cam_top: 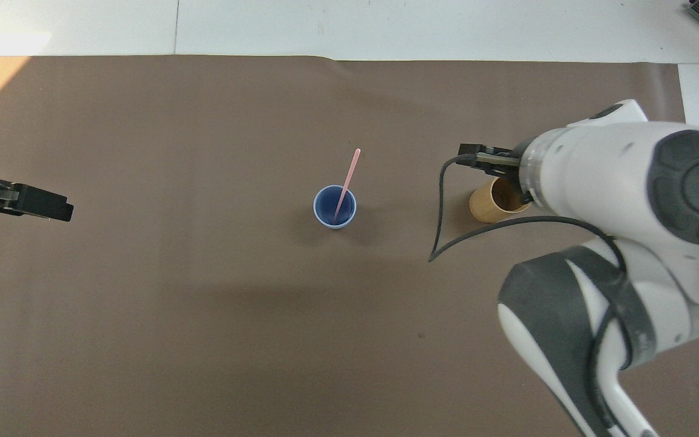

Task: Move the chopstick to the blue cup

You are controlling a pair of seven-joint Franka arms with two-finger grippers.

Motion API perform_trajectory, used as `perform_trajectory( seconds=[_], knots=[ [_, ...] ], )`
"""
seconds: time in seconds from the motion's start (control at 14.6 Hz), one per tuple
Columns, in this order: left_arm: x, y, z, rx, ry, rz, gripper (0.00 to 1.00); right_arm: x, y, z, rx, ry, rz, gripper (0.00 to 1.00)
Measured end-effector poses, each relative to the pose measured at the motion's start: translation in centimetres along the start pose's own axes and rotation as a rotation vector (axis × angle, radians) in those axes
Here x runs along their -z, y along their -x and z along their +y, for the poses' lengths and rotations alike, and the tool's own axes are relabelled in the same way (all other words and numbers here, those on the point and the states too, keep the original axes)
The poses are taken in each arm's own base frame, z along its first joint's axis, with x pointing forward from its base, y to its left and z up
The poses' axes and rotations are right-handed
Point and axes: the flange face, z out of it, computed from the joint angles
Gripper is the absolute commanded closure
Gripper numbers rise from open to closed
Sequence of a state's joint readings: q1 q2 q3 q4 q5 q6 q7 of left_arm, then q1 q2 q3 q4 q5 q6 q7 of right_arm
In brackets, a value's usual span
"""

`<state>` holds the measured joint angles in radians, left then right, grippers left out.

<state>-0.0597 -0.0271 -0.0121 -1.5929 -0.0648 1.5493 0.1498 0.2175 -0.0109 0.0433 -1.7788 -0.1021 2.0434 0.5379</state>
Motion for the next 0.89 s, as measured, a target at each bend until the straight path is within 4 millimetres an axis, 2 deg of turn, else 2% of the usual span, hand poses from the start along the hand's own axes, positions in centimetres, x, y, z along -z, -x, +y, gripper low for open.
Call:
perform_trajectory(
  seconds=[0.14, 0.27, 0.41, 0.55, 0.89],
  knots=[
    [0.0, 0.0, 0.0, 0.0, 0.0, 0.0, 0.0, 1.5, -1.8, 6.3, 0.01, 0.025, -0.058, 0.0],
    [0.0, 0.0, 0.0, 0.0, 0.0, 0.0, 0.0, 3.3, -2.7, 10.0, 0.03, 0.056, -0.123, 0.0],
    [0.0, 0.0, 0.0, 0.0, 0.0, 0.0, 0.0, 5.2, -2.9, 11.3, 0.056, 0.071, -0.169, 0.0],
    [0.0, 0.0, 0.0, 0.0, 0.0, 0.0, 0.0, 6.4, -3.0, 11.5, 0.059, 0.081, -0.206, 0.0],
    [0.0, 0.0, 0.0, 0.0, 0.0, 0.0, 0.0, 6.0, -3.7, 11.7, 0.038, 0.048, -0.254, 0.0]
  ],
)
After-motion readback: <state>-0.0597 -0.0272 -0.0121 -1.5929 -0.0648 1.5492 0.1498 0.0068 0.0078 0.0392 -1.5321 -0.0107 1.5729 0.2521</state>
